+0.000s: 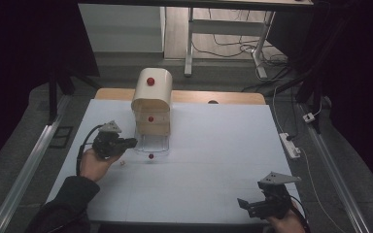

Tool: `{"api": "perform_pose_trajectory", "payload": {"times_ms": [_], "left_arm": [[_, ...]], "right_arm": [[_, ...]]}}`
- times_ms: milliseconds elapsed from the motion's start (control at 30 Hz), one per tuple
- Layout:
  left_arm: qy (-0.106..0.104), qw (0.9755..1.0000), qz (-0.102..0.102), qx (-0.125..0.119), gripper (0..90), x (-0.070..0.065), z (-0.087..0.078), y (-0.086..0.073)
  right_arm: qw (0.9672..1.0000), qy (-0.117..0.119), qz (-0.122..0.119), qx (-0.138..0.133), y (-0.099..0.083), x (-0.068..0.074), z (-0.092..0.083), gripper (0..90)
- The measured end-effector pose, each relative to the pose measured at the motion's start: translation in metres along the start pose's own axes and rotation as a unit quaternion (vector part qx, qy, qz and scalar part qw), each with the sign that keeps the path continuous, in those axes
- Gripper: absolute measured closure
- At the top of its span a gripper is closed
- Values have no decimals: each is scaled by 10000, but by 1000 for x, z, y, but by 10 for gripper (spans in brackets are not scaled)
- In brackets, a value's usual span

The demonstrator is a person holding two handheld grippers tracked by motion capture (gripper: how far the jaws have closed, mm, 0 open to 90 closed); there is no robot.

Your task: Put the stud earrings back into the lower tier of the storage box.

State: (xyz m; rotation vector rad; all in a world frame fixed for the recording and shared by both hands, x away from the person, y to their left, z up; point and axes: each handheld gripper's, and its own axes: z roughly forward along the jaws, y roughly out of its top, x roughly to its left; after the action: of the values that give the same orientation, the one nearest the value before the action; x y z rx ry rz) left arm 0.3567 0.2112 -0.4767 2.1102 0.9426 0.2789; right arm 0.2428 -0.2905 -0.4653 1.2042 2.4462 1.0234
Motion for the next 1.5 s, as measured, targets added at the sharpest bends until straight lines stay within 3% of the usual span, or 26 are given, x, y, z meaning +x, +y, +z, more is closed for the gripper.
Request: {"api": "perform_pose_trajectory", "payload": {"times_ms": [167,267,300,367,433,467,500,567,633,833,867,933,1033,1200,1400,1500], "left_arm": [[55,9999,51,145,820,-2,13,5],[152,9997,52,170,758,-2,16,6],[188,9997,28,162,666,-2,16,5],[262,9996,-28,132,638,-1,14,5],[332,9994,-77,50,554,0,11,5],[357,9993,-102,32,455,0,10,4],[320,9993,-169,-12,455,2,8,3],[195,9993,-319,-30,328,5,5,0],[143,9993,-356,-37,261,7,2,-2],[101,9996,-276,-19,105,8,-5,-10],[138,9996,-252,27,27,8,-4,-12],[178,9996,-166,139,20,9,-3,-17],[78,9995,-93,308,0,11,-3,-24],[7,9986,-148,500,0,15,-2,-34],[-66,9957,-203,902,0,17,5,-41],[-15,9937,-115,1117,0,17,10,-44]], "right_arm": [[10000,4,7,-4,0,0,0,12],[10000,5,8,-2,0,0,0,12],[10000,7,8,-9,0,0,0,12],[10000,7,8,-15,0,0,0,12],[10000,12,7,-21,0,0,-1,12],[10000,7,-3,-30,0,0,-1,12],[10000,7,-3,-30,0,0,-1,12],[10000,11,-26,-46,-1,0,-1,12],[10000,17,-26,-51,-1,0,-1,12],[10000,16,-30,-58,-1,0,-1,12],[10000,14,-33,-58,-1,0,-1,12],[10000,13,-33,-59,-1,0,-1,12],[10000,14,-34,-62,-1,0,-1,12],[10000,10,-42,-63,-1,0,-1,12],[10000,9,-53,-61,-1,1,-1,12],[10000,3,-57,-56,-1,1,-1,12]]}}
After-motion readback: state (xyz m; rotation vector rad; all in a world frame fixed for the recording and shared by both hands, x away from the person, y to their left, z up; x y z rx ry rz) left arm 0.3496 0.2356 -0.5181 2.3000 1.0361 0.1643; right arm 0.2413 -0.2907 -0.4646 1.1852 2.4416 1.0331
